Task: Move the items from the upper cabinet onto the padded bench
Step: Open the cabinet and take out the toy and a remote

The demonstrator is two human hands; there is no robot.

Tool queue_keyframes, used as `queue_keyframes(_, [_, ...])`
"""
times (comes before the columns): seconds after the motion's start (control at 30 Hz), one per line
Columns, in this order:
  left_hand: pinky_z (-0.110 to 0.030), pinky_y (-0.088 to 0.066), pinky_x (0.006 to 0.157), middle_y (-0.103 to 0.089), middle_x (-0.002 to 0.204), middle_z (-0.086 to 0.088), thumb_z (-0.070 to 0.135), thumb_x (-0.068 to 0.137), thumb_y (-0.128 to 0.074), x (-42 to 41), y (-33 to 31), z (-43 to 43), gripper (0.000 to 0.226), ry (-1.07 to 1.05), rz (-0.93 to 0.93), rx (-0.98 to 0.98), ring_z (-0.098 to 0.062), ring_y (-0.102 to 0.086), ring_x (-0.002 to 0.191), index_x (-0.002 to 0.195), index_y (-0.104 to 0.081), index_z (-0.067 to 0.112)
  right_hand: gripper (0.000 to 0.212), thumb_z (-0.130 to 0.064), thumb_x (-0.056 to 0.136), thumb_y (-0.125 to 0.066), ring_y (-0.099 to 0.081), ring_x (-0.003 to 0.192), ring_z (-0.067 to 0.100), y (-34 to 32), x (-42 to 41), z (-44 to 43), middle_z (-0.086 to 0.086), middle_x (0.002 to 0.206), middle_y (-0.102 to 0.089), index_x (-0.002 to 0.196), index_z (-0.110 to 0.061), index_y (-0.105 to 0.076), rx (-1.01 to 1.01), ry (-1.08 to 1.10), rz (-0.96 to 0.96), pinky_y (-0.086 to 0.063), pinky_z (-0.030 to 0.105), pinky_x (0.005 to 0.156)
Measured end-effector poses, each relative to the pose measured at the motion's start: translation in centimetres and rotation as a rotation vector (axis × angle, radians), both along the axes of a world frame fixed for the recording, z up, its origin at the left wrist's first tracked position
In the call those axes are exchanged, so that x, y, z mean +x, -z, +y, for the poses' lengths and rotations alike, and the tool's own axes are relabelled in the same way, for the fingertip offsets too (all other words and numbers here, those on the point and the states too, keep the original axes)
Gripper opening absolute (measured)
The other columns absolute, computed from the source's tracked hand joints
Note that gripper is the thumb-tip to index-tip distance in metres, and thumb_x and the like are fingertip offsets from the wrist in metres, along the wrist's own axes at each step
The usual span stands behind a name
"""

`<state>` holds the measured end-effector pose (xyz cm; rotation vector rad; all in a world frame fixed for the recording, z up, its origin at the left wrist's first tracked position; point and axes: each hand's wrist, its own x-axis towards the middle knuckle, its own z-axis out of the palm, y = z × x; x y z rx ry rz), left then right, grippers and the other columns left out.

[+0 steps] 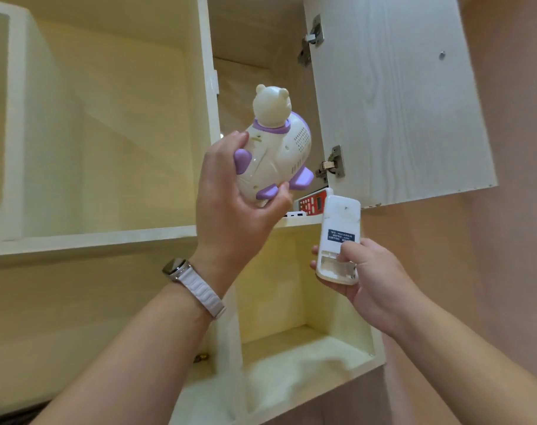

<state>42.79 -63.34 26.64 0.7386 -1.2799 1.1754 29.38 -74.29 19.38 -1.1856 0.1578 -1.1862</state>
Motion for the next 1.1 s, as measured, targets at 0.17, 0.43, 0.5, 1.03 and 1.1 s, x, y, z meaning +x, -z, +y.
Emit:
queue_keyframes(0.17, [-0.017,-0.039,0.099,-0.054,0.123,-0.016,0.011,0.069,-0.08,-0.6,2.3,1.0,0.066,-0.02,-0.015,-0.014,-0.024,-0.054,0.113,0.124,-0.05,-0.008,0.039,0.004,0.079,-0.043,-0.066,0.068,0.029,2.6,-2.8,2.9,0.016,0.084,-0.07,0.116,-0.001,-0.055,0.011,-0.004,0.035,-0.053,0.033,0.058])
queue_keyframes(0.43, [-0.019,-0.043,0.095,-0.053,0.123,-0.006,0.016,0.069,-0.08,-4.7,9.4,3.8,0.068,0.13,0.148,0.096,-0.02,-0.056,0.108,0.127,-0.05,-0.002,0.028,-0.005,0.089,-0.061,-0.068,0.07,0.026,8.8,-9.9,7.7,0.009,0.091,-0.071,0.116,-0.011,-0.054,-0.085,0.175,0.157,-0.053,0.031,0.053])
queue_keyframes(0.5, [-0.028,-0.048,0.093,-0.056,0.122,-0.004,0.023,0.069,-0.079,-6.5,11.1,4.3,0.069,0.239,0.234,0.187,-0.023,-0.058,0.107,0.129,-0.049,0.005,0.039,-0.01,0.081,-0.067,-0.068,0.072,0.025,10.1,-12.3,9.2,0.006,0.088,-0.072,0.116,-0.013,-0.053,-0.122,0.257,0.218,-0.055,0.033,0.059])
queue_keyframes(1.03, [-0.049,-0.056,0.083,-0.06,0.119,0.003,0.037,0.064,-0.079,-28.5,21.9,6.5,0.062,0.935,0.358,0.821,-0.029,-0.066,0.1,0.119,-0.051,0.039,0.039,-0.023,0.073,-0.067,-0.071,0.084,0.033,18.0,-34.9,24.4,0.001,0.093,-0.073,0.108,-0.032,-0.053,0.027,0.884,0.451,-0.057,0.055,0.077])
queue_keyframes(1.1, [-0.054,-0.057,0.077,-0.064,0.116,0.0,0.037,0.063,-0.08,-31.2,23.1,6.3,0.06,1.051,0.392,0.932,-0.034,-0.07,0.091,0.116,-0.051,0.045,0.04,-0.025,0.072,-0.067,-0.07,0.085,0.034,19.0,-37.4,26.0,0.003,0.096,-0.073,0.108,-0.032,-0.052,0.074,0.954,0.444,-0.057,0.052,0.076])
